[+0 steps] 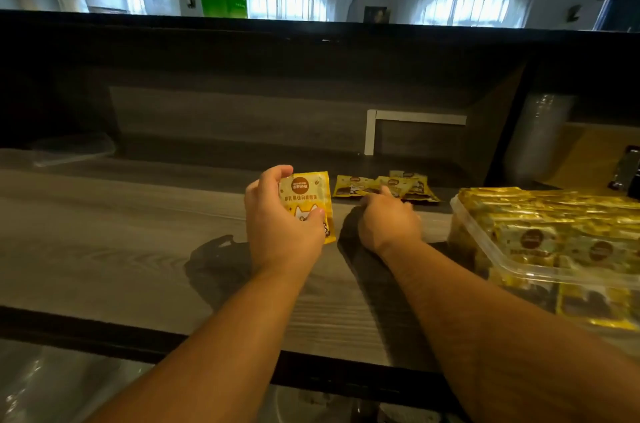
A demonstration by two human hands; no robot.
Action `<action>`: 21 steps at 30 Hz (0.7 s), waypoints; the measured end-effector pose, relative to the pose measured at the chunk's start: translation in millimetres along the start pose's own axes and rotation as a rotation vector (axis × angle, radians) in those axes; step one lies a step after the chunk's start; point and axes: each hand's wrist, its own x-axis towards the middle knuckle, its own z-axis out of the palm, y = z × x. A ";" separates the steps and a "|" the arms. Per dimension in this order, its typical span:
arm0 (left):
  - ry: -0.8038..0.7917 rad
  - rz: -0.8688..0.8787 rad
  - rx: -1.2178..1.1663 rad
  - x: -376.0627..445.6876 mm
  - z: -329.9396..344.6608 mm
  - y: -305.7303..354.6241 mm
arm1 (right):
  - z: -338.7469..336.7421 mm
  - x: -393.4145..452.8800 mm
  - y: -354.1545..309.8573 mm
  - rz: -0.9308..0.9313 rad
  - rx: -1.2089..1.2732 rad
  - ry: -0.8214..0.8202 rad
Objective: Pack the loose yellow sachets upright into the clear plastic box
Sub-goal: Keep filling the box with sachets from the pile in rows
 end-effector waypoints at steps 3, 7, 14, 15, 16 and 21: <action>-0.002 0.026 -0.008 0.0 2.7 -0.7 | -1.0 0.9 3.0 -0.011 -0.001 0.005; 0.004 0.041 -0.006 -0.8 4.5 -1.3 | -1.7 -0.4 5.0 -0.006 0.098 0.044; -0.007 0.050 0.018 -1.0 4.0 -1.7 | -6.9 -5.2 4.0 0.005 0.161 0.283; -0.005 0.049 0.022 -0.7 4.0 -2.4 | -6.7 -8.0 3.3 -0.004 0.196 0.340; -0.002 0.044 0.025 -0.4 3.8 -3.0 | -6.5 -10.7 2.9 -0.012 0.254 0.390; 0.012 -0.001 0.064 -2.3 4.2 0.5 | -11.1 -26.1 1.6 0.009 0.552 0.415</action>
